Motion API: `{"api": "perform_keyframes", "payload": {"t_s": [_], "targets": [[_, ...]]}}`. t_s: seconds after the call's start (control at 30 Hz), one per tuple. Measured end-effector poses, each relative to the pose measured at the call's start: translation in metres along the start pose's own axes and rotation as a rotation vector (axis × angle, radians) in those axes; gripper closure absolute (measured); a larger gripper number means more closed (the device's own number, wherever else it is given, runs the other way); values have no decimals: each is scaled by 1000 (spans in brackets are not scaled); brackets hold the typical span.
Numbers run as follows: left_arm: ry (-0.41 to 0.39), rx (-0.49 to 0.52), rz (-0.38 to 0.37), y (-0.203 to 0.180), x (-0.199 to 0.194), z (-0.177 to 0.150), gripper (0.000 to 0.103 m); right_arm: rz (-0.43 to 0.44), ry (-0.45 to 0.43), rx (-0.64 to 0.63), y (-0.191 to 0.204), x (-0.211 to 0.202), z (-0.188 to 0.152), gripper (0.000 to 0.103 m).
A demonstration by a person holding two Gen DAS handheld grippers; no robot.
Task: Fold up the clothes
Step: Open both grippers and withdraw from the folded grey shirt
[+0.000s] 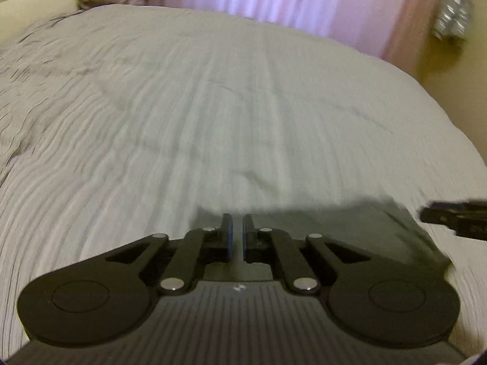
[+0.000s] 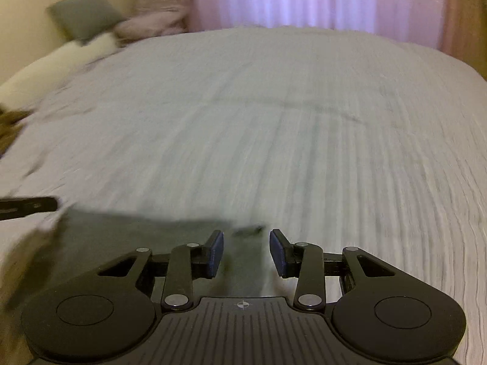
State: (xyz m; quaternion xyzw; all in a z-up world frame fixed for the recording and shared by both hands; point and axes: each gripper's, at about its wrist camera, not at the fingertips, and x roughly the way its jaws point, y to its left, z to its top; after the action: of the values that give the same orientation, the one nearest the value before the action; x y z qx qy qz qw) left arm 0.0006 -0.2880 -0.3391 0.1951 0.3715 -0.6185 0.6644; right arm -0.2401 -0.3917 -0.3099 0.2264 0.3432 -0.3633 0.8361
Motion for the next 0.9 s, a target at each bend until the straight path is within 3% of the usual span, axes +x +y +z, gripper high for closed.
{"api": "perform_keyframes", "payload": {"t_s": [0.07,0.2,0.27,0.43,0.57,0.67,0.77,0.83,0.9], "targets": [[34,3,-12,-1,-7,-19,100,54,17,-75,25,-5,-16,64],[88,87,76,2,11,-50,100,47,80,-201,46,16,-57,64],[82,29,90,23,11,-47,100,5,97,-192,31,14,-63,64],[51,-30,177,32,-38,-35,100,-116,131,-47,-4,-28,-57,64],[62,-56,122,9,-63,-36,99,-92,40,28,21,-59,-52,64],[94,-10,85,-12,-63,-52,94,-32,33,10,65,-55,-62,64],[148,-56,104,-1,-54,-81,94,-95,95,-28,85,-34,-87,64],[129,-100,89,14,-60,-93,99,-162,112,-13,85,-25,-106,64],[128,-82,95,21,-71,-96,100,-166,109,46,80,-33,-113,64]]}}
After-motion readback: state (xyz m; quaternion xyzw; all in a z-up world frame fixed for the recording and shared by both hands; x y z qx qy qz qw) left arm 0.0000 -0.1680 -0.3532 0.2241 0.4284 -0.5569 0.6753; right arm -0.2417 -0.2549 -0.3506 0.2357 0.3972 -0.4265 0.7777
